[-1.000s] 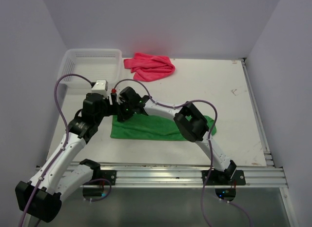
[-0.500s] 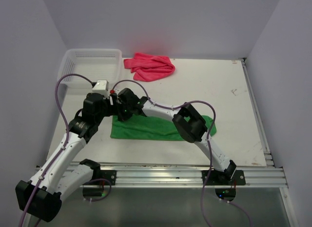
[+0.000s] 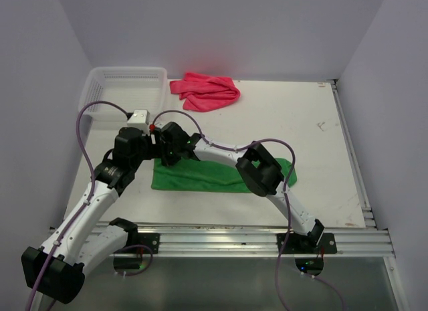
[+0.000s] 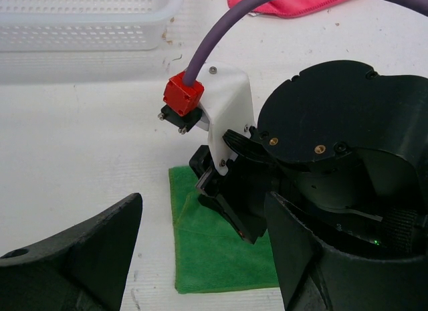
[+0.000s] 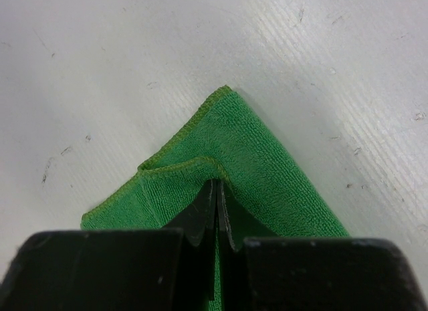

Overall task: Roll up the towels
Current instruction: Fold the towel

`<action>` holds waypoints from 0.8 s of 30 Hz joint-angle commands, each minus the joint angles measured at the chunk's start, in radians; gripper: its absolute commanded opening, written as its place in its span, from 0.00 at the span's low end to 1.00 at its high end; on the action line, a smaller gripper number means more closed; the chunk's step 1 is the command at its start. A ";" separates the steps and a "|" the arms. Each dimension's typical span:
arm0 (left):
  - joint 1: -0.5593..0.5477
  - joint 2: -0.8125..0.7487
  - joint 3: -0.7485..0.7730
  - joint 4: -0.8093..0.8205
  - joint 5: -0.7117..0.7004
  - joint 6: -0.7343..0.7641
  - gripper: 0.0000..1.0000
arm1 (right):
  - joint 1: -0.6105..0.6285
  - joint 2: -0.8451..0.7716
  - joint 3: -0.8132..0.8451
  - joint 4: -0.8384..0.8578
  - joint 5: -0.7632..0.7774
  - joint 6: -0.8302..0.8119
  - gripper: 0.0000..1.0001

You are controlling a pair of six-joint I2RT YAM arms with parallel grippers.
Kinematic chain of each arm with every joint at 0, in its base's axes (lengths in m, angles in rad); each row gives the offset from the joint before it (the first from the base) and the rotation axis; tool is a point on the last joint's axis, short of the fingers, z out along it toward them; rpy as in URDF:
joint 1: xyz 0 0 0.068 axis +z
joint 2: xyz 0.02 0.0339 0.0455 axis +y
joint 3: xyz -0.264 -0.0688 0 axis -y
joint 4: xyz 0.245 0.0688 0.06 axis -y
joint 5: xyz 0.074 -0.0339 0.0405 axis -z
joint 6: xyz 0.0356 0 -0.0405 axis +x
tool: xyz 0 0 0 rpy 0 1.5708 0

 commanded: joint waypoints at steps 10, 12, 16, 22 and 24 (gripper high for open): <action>0.005 -0.008 0.003 0.037 0.014 0.013 0.78 | 0.008 -0.089 0.012 -0.035 0.029 -0.049 0.27; 0.005 -0.008 0.003 0.035 0.017 0.015 0.78 | 0.008 -0.086 0.013 -0.038 0.035 -0.053 0.28; 0.005 -0.007 0.003 0.037 0.019 0.015 0.78 | 0.006 -0.080 0.012 -0.044 0.038 -0.060 0.28; 0.005 -0.004 0.003 0.038 0.025 0.016 0.78 | 0.006 -0.112 -0.024 -0.006 0.018 -0.063 0.28; 0.005 -0.002 0.004 0.038 0.028 0.016 0.78 | 0.008 -0.124 -0.021 -0.009 0.013 -0.066 0.28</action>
